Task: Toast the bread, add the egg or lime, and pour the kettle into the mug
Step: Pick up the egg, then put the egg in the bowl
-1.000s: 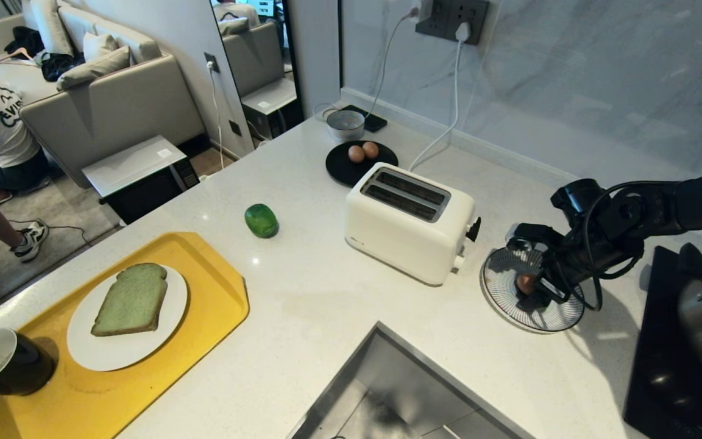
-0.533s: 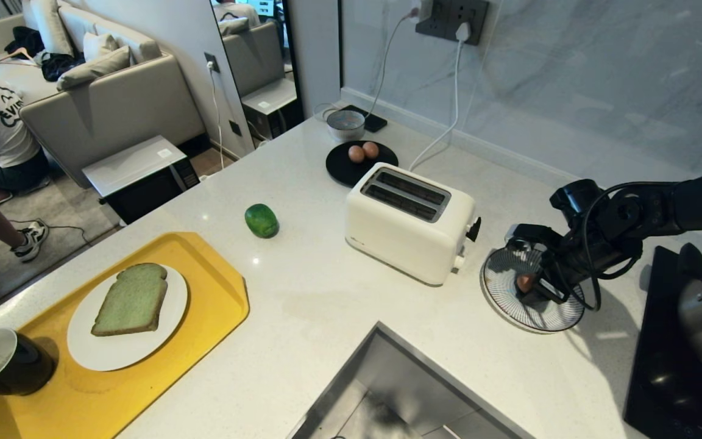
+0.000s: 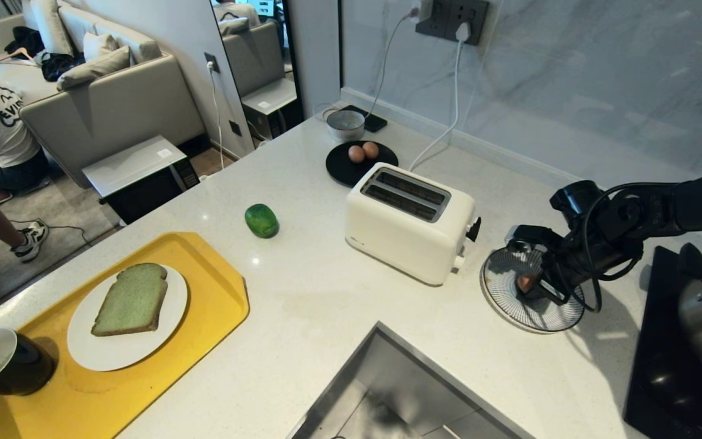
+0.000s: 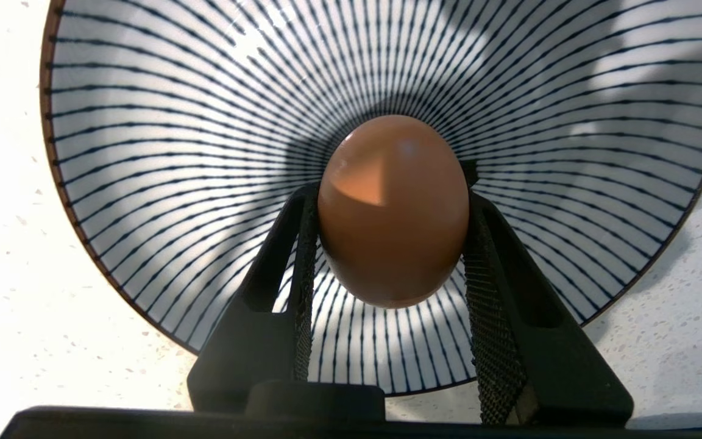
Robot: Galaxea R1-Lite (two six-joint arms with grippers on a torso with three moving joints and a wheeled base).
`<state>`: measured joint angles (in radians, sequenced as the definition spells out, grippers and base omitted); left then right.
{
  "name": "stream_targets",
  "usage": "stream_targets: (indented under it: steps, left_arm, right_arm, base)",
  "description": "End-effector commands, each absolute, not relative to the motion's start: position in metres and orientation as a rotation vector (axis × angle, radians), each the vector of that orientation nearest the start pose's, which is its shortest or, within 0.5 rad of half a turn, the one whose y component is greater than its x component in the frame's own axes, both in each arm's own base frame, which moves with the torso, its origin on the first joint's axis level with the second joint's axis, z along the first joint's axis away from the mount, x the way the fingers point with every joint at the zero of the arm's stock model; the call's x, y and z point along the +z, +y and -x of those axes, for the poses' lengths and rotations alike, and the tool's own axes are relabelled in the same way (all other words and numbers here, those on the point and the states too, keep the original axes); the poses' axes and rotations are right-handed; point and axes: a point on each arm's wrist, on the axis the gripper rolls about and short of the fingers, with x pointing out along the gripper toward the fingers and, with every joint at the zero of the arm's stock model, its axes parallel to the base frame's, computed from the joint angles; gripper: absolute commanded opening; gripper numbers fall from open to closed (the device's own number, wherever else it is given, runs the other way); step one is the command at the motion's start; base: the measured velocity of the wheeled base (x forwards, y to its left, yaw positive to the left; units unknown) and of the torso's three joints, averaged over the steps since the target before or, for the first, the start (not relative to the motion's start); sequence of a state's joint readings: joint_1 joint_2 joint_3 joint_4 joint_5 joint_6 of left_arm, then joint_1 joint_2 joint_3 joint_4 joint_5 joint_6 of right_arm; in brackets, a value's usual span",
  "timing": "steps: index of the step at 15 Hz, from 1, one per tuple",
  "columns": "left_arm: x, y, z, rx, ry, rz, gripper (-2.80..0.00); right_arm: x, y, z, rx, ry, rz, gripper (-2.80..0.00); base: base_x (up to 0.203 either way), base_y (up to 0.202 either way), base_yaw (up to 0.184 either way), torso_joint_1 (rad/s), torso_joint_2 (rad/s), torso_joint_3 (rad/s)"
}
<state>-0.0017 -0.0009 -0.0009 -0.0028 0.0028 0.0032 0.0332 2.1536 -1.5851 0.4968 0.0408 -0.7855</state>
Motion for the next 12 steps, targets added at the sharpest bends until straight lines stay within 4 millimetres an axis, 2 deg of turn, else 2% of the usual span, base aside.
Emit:
stream_targets:
  steps: [1,3,7,12]
  left_arm:
    - [0.076,0.000,0.023,0.002,-0.003,-0.003,-2.80]
    - [0.076,0.000,0.023,0.002,-0.005,-0.003,-2.80]
    - [0.076,0.000,0.023,0.002,-0.003,-0.003,-2.80]
    - [0.076,0.000,0.023,0.002,-0.003,-0.003,-2.80]
  right_arm:
    - [0.134,0.014,-0.399,0.481,0.977,0.707,-2.80]
    - [0.143,0.012,-0.395,0.472,0.962,0.705,-2.80]
    - [0.173,0.002,-0.364,0.438,0.918,0.681,-2.80]
    - [0.225,-0.023,-0.302,0.338,0.807,0.588,-2.80]
  base:
    - [0.000,0.000,0.000,0.000,0.00,0.000]
    - [0.000,0.000,0.000,0.000,0.00,0.000]
    - [0.000,0.000,0.000,0.000,0.00,0.000]
    - [0.000,0.000,0.000,0.000,0.00,0.000]
